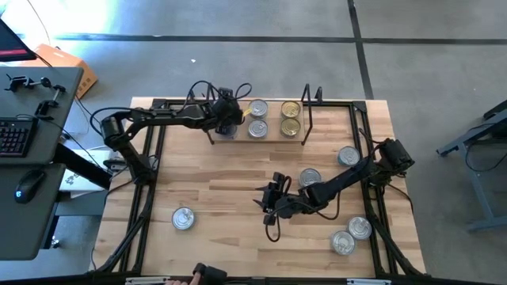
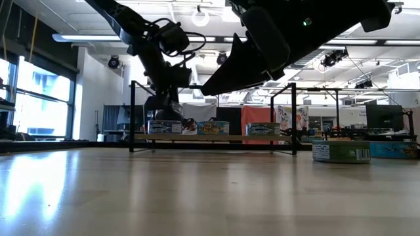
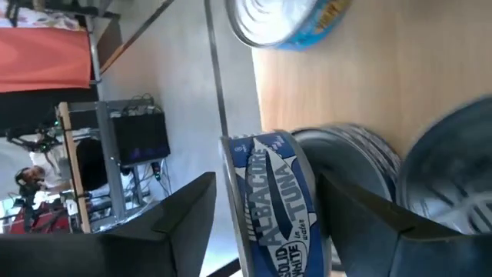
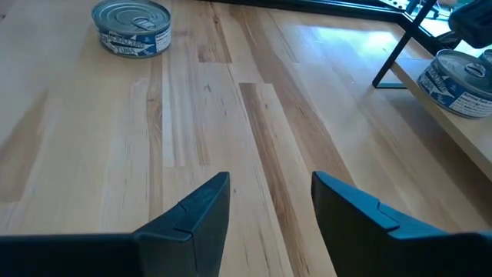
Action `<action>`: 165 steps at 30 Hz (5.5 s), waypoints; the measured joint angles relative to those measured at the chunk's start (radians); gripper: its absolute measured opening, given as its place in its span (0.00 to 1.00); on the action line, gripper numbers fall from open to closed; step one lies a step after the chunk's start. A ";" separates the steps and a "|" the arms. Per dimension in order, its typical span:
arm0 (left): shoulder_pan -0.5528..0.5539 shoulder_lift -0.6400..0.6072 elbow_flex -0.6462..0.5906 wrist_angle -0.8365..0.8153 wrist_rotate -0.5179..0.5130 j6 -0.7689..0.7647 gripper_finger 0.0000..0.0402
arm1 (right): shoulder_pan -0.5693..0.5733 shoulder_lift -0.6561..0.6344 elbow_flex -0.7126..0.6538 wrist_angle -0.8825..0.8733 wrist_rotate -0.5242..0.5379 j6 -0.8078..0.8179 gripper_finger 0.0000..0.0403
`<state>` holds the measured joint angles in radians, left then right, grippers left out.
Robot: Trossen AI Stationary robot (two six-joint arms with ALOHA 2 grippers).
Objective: Stack canned seafood by type on shelf
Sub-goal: Stack the blue tuna can on top of the other blue tuna can on the shelf, then stack the green tuna can on top of the other green tuna can on the shelf
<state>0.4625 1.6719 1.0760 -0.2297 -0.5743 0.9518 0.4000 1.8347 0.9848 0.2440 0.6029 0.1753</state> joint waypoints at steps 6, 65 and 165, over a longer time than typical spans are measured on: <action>0.000 -0.001 0.000 -0.039 0.000 0.031 0.60 | 0.000 0.000 0.000 0.000 0.000 0.000 0.44; -0.904 -0.330 -0.531 0.729 -0.051 -0.892 0.51 | 0.079 -0.396 -0.110 -0.357 -0.010 0.213 0.44; -0.644 0.188 -0.164 0.402 0.540 -0.633 0.16 | 0.178 -0.169 -0.033 -0.187 -0.005 0.008 0.23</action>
<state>-0.1814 1.8603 0.9117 0.1718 -0.0339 0.3191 0.5780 1.6657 0.9514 0.0573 0.5980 0.1832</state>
